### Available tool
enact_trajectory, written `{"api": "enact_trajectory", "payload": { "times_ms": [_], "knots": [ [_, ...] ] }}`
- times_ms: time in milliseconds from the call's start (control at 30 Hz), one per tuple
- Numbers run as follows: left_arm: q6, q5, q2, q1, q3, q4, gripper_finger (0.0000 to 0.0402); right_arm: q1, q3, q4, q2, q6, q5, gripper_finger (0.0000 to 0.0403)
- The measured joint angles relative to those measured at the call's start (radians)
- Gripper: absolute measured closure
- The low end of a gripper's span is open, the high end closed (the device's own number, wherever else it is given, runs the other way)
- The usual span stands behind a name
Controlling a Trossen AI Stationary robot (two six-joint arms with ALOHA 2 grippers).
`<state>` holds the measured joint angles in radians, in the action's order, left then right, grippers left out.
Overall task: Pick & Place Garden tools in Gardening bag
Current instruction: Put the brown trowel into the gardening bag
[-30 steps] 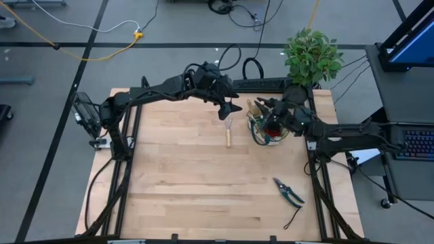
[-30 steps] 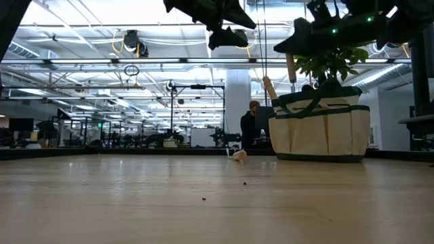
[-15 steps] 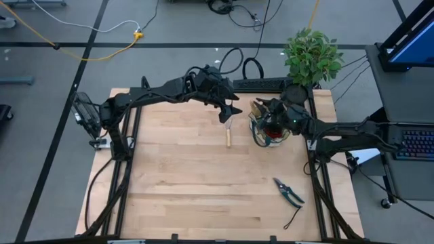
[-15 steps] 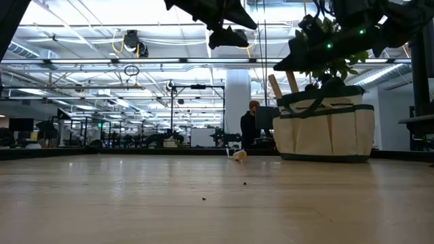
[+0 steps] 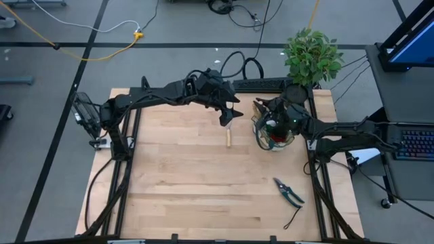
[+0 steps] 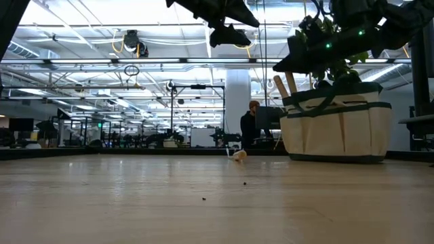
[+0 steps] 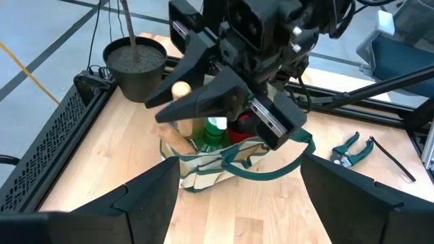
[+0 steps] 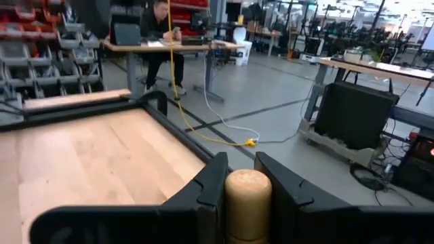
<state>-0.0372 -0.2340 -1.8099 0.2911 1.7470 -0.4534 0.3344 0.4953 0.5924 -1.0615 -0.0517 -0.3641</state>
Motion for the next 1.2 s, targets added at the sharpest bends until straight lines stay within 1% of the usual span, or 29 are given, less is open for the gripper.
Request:
{"api": "enact_trajectory", "payload": {
  "times_ms": [167, 433, 500, 567, 733, 800, 967, 1033, 1133, 1200],
  "knots": [
    [0.006, 0.0, 0.0, -0.004, 0.0, -0.021, 0.0094, 0.0, 0.0, 0.071, 0.001, 0.001, -0.004, 0.0351],
    [0.011, 0.0, 0.0, -0.004, 0.0, -0.045, 0.0086, 0.0, 0.0, -0.058, 0.0, 0.055, -0.01, 0.0351],
    [0.021, 0.0, 0.0, -0.004, 0.0, -0.044, 0.0089, 0.0, 0.0, -0.084, 0.001, 0.066, -0.038, 0.0351],
    [0.031, 0.0, 0.0, -0.004, 0.0, -0.044, 0.0092, 0.0, 0.001, -0.098, 0.001, 0.068, -0.056, 0.0351],
    [0.035, 0.0, 0.0, -0.004, 0.0, -0.044, 0.0096, 0.0, 0.001, -0.103, 0.001, 0.071, -0.056, 0.0351],
    [0.035, 0.0, 0.0, -0.004, 0.0, -0.044, 0.0093, 0.0, 0.0, -0.087, 0.001, 0.09, -0.056, 0.0349],
    [0.035, 0.0, 0.0, -0.004, 0.0, -0.044, 0.0085, -0.002, -0.001, 0.072, 0.001, 0.093, -0.053, 0.035],
    [0.036, 0.0, 0.0, -0.004, 0.0, -0.044, 0.0085, -0.002, -0.001, 0.083, 0.001, 0.093, -0.052, 0.0349],
    [0.04, 0.0, 0.0, -0.004, 0.0, -0.045, 0.009, -0.002, 0.0, 0.032, 0.001, 0.1, -0.053, 0.0349],
    [0.04, 0.0, 0.0, -0.004, 0.0, -0.044, 0.0094, -0.002, -0.001, -0.018, 0.0, 0.139, -0.054, 0.0349]
  ]
}}
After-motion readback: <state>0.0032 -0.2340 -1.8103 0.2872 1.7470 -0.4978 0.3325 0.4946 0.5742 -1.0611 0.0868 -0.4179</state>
